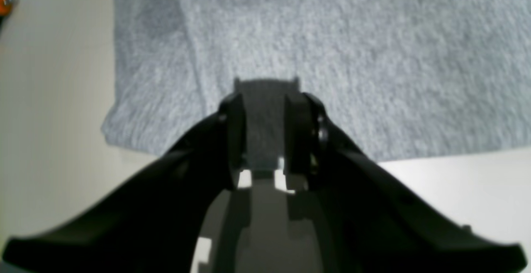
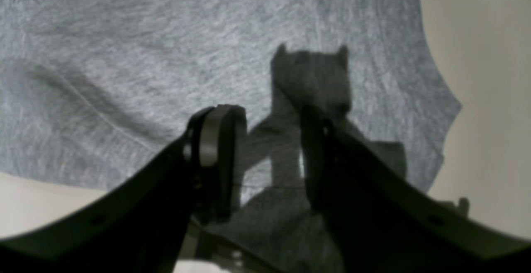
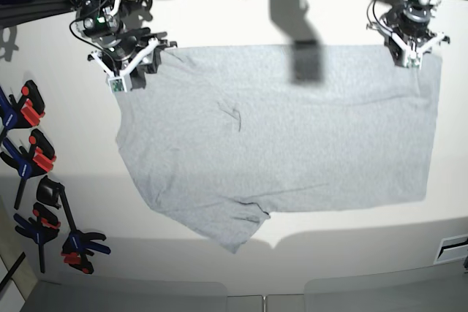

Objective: Fold the T-shirt properly
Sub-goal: 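Grasp the collar edge with both grippers and drag it away from the hem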

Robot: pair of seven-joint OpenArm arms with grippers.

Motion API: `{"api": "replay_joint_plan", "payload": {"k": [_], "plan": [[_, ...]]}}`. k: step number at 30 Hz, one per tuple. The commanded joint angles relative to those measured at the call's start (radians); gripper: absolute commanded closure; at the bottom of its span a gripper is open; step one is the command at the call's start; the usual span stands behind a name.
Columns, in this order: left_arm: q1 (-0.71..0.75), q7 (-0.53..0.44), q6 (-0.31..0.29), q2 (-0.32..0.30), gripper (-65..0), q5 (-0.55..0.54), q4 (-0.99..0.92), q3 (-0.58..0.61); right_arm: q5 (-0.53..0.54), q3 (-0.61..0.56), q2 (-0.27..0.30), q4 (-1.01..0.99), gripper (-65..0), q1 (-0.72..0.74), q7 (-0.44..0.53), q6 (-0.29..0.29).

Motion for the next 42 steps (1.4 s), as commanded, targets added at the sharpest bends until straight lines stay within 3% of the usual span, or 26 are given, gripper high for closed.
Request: {"api": "replay_joint_plan", "payload": {"k": [1, 9, 19, 27, 34, 42], "plan": [[0.050, 0.139, -0.035, 0.000, -16.1, -0.024, 0.004, 0.013, -0.039, 0.004, 0.013, -0.008, -25.4, -0.032, -0.096, -0.010], [0.175, 0.147, -0.035, 0.012, -16.2, -0.016, 0.072, 0.013, -0.039, 0.006, 0.046, 0.026, -25.4, -0.145, -0.098, -0.011], [0.286, 0.140, -0.035, 0.103, -16.2, 0.089, 0.072, 0.013, -0.039, 0.006, 0.049, 0.163, -25.4, -0.238, -0.116, -0.019], [0.309, 0.188, -0.035, 0.102, -16.2, 0.120, 0.127, 0.013, -0.095, 0.006, 0.060, 0.175, -25.4, -0.240, -0.141, -0.019], [0.315, 0.184, -0.013, 0.102, -16.2, 0.274, 0.199, 0.013, -0.098, 0.006, 0.076, 0.175, -25.4, -0.240, -0.163, -0.020], [0.312, 0.142, 0.010, 0.102, -16.2, 0.290, 0.199, 0.013, -0.099, 0.006, 0.076, 0.175, -25.4, -0.240, -0.213, -0.020]]}}
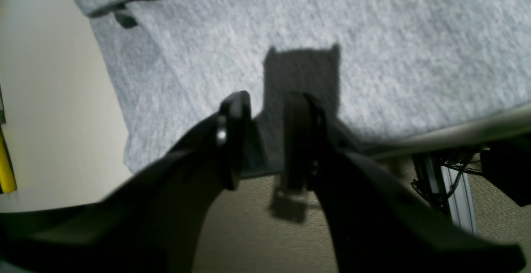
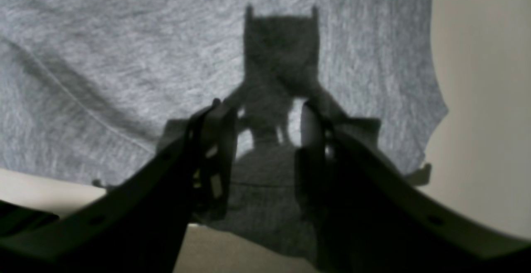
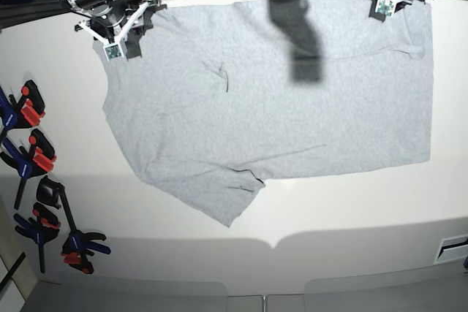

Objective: Fold the T-shirt properly
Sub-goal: 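Grasp the collar edge with both grippers and drag it away from the hem, then release the collar and move both grippers down the shirt's sides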

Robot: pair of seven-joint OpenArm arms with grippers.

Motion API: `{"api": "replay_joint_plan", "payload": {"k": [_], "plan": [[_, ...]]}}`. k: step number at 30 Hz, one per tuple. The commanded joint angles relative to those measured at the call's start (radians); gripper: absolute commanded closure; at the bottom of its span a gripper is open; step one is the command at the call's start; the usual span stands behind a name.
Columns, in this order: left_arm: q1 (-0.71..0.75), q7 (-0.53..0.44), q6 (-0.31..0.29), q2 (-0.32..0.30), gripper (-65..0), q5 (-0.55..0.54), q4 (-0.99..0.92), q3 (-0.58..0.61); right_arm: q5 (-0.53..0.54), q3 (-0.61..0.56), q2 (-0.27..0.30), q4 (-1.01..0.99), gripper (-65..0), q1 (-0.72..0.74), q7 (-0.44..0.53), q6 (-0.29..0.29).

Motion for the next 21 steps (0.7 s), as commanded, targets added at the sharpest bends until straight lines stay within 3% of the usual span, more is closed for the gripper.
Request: {"api": "replay_joint_plan", "payload": {"k": [1, 13, 18, 21], "plan": [[0.021, 0.058, -0.016, -0.001, -16.2, -0.014, -0.008, 0.006, -0.050, 0.005, 0.008, -0.007, -25.4, -0.018, -0.093, -0.002], [-0.017, 0.043, -0.015, -0.002, -16.2, 0.046, -0.006, 0.006, -0.072, 0.005, 0.009, -0.006, -25.4, -0.017, -0.098, -0.005], [-0.017, 0.053, -0.011, -0.011, -16.2, 0.184, 0.003, 0.006, -0.072, 0.005, 0.008, 0.018, -25.4, -0.017, -0.099, -0.005], [-0.017, 0.069, -0.012, -0.043, -16.2, 0.195, 0.034, 0.006, -0.072, 0.005, 0.008, 0.058, -25.4, -0.017, -0.099, -0.005]]}}
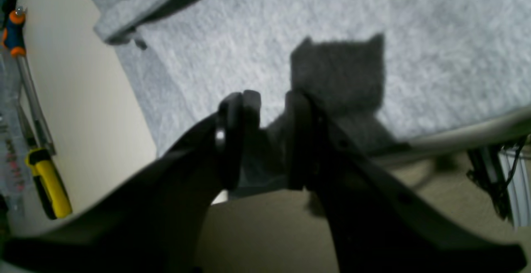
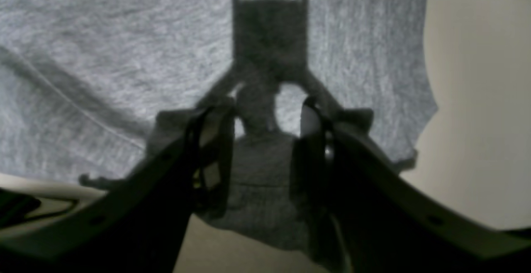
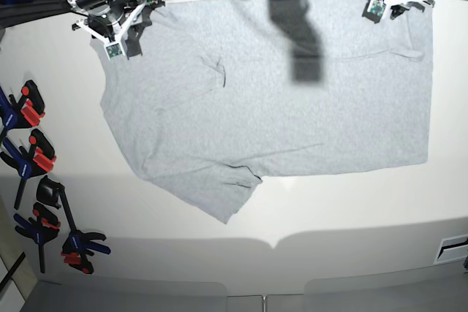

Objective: Fold the T-shirt properly
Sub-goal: 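Release the collar and move both grippers down the shirt's sides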

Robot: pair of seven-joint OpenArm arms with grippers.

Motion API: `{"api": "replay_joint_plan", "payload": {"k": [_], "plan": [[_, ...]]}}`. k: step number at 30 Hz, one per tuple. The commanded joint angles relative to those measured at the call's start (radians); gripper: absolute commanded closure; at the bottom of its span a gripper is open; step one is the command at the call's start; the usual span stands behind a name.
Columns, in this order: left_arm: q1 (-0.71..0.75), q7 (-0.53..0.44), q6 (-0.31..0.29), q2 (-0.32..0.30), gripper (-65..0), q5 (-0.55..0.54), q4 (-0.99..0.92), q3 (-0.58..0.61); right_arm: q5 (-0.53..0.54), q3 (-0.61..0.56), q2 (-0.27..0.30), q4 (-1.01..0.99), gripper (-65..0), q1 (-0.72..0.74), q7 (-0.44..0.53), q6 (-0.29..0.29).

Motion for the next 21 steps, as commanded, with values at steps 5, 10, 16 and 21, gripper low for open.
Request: {"api": "replay_joint_plan", "payload": {"k": [5, 10, 16, 21], "plan": [[0.011, 0.016, 0.001, -0.079, -16.2, 0.066, 0.094, -0.003, -0.026, 0.005, 0.008, 0.098, -25.4, -0.014, -0.008, -0.005], [0.001, 0.017, 0.060, -0.098, -16.2, 0.080, 0.178, -0.003, -0.026, 0.005, 0.008, 0.172, -25.4, -0.005, 0.067, -0.006], [-0.084, 0.021, 0.059, -0.097, -16.2, 0.079, 0.189, -0.003, -0.013, 0.005, 0.008, 0.203, -25.4, 0.053, 0.171, -0.006], [-0.225, 0.061, 0.055, -0.098, -16.7, 0.039, 0.188, -0.003, 0.071, 0.004, 0.005, 0.203, -25.5, 0.127, 0.143, 0.052]]}}
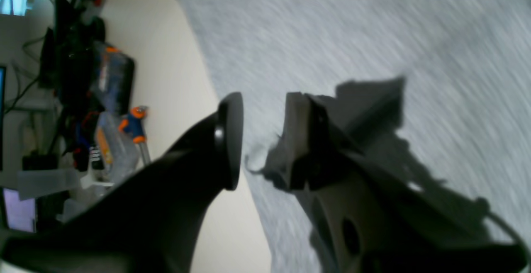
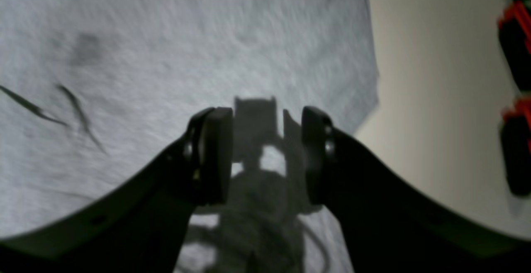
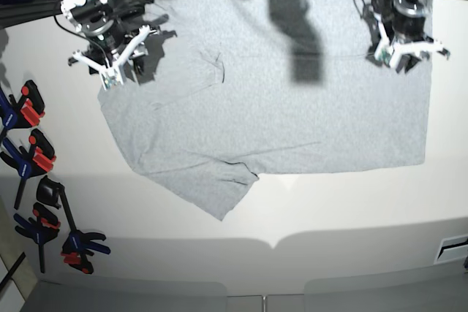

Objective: Fold the T-shirt properly
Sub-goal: 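Release the collar and move both grippers down the shirt's sides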

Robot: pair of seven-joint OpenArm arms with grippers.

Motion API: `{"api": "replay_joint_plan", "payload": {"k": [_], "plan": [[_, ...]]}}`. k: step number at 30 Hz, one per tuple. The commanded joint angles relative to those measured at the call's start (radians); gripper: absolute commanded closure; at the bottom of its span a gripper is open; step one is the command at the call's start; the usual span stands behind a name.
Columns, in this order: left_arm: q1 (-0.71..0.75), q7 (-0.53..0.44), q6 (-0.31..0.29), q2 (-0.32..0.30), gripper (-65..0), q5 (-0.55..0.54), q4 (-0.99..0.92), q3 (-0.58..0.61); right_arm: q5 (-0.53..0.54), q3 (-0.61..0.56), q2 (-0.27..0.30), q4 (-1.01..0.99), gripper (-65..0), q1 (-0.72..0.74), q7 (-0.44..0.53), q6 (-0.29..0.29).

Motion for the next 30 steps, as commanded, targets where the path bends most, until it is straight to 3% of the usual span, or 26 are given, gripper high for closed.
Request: {"api": "replay_joint_plan", "payload": {"k": [1, 8, 11, 13, 18, 22, 24, 28, 30], "plan": [[-0.032, -0.014, 0.006, -0.012, -17.6, -0.005, 0.016, -0.006, 0.025, 0.005, 0.013, 0.019, -25.5, 0.018, -0.003, 0.018], [-0.264, -0.016, -0.004, -0.012, -27.0, -0.114, -0.012, -0.006, 0.103, 0.005, 0.013, 0.019, -25.5, 0.083, -0.034, 0.018], [-0.374, -0.068, 0.000, -0.012, -31.2, -0.142, -0.099, -0.006, 0.132, 0.005, 0.013, 0.019, -25.5, 0.092, -0.025, 0.018], [-0.460, -0.075, -0.001, -0.012, -31.2, -0.233, -0.203, -0.006, 0.167, 0.004, 0.013, 0.019, -25.5, 0.097, -0.026, 0.018], [-0.735, -0.075, -0.062, -0.012, -31.2, -0.443, -0.626, -0.006, 0.269, 0.005, 0.013, 0.019, -25.5, 0.097, -0.042, 0.018], [-0.956, -0.088, -0.169, -0.012, -31.2, -0.589, -0.978, -0.006, 0.288, 0.005, 0.013, 0.019, -25.5, 0.097, -0.058, 0.018], [-1.051, -0.130, -0.212, -0.012, -31.2, -0.642, -1.149, -0.006, 0.288, 0.005, 0.013, 0.019, -25.5, 0.097, -0.060, 0.018], [-1.218, -0.204, -0.232, -0.012, -31.2, -0.747, -1.493, -0.006, 0.288, 0.004, 0.013, 0.019, -25.5, 0.097, -0.087, 0.018], [-1.284, -0.230, -0.298, -0.011, -31.2, -0.784, -1.647, -0.006, 0.288, 0.004, 0.013, 0.019, -25.5, 0.097, -0.113, 0.018]]}}
